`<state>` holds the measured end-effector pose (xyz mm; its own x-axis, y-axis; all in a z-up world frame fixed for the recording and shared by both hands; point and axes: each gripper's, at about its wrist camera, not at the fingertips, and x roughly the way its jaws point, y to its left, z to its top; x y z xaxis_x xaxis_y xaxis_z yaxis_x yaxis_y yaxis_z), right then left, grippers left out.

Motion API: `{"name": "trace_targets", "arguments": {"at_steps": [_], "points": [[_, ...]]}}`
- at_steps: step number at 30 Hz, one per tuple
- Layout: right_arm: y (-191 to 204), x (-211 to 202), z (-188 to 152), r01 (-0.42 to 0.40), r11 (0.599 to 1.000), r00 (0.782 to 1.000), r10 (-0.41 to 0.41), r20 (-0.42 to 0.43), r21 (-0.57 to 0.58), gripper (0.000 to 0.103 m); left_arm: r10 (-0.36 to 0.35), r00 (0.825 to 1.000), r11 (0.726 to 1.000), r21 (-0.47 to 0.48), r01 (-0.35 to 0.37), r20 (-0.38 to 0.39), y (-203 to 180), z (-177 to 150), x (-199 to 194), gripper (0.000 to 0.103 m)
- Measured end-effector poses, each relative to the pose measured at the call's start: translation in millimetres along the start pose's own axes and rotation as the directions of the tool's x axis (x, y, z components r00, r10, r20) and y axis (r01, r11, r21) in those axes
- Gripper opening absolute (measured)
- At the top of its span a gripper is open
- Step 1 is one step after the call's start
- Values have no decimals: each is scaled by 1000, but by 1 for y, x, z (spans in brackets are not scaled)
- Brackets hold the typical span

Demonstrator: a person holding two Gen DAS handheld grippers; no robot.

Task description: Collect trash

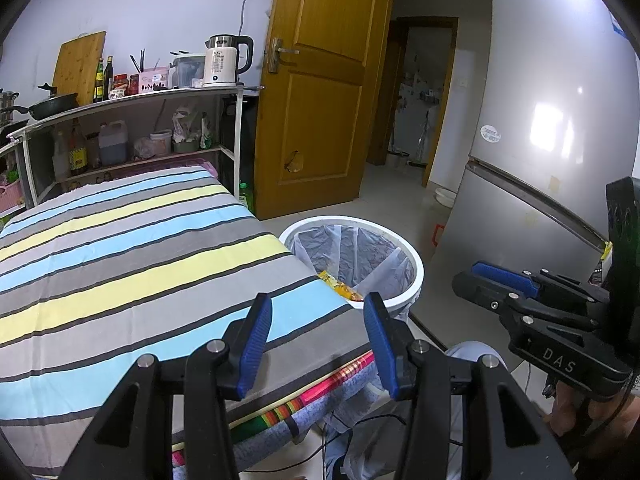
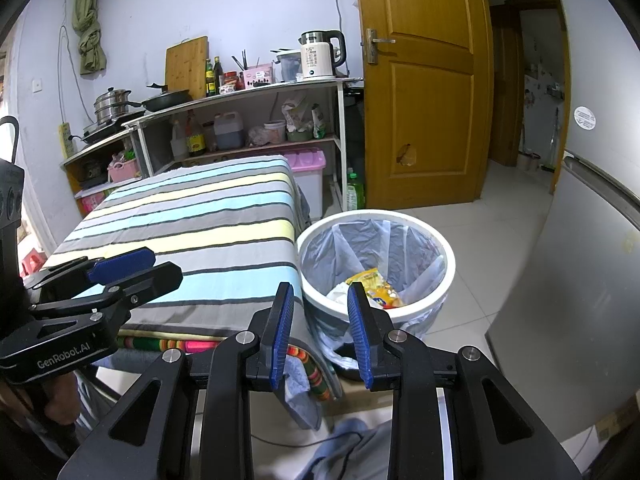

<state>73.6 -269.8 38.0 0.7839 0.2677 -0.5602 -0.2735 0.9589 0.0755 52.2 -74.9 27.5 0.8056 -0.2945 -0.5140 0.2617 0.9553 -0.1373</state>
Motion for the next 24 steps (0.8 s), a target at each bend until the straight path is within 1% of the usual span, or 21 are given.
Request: {"name": "trace_targets", "arguments": {"at_steps": [12, 16, 24], "points": [[0, 0, 1, 0, 1000, 1000, 0, 0, 0, 29, 11, 1000, 1000, 4, -11, -11, -5, -4, 7, 50], [-1, 1, 0, 0, 1000, 1000, 0, 0, 1, 29, 4, 1000, 1000, 8, -4, -16, -7, -6, 9, 50], [0, 0, -1, 3, 1000, 1000, -3, -4, 2, 29, 21, 1000, 1000, 6, -21, -21, -9, -8, 13, 50]]}}
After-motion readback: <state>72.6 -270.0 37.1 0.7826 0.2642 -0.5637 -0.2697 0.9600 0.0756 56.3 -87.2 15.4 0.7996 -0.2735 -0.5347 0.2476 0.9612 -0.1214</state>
